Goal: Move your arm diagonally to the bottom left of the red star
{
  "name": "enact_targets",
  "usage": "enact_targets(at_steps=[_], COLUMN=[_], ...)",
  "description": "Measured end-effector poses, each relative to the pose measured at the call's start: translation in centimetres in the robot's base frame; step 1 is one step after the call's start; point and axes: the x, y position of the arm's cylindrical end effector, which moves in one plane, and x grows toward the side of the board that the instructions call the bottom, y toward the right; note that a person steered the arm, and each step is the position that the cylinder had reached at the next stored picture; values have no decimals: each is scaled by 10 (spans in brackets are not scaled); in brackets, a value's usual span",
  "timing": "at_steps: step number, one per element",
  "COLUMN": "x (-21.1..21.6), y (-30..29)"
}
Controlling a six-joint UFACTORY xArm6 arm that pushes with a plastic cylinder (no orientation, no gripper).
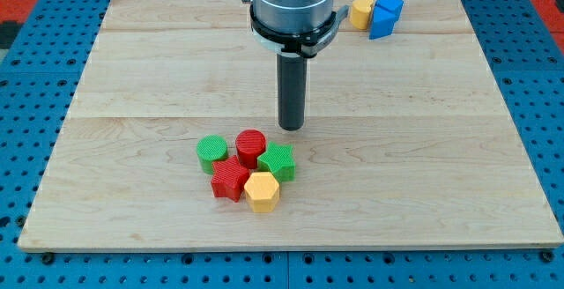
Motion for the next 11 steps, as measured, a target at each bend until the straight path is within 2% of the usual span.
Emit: enact_targets(at_steps=[1,2,3,4,5,6,7,8,9,10,11], x=[2,13,71,103,27,-20,-38,-9,104,154,161], y=[-5,30,40,45,90,154,172,178,157,72,-11])
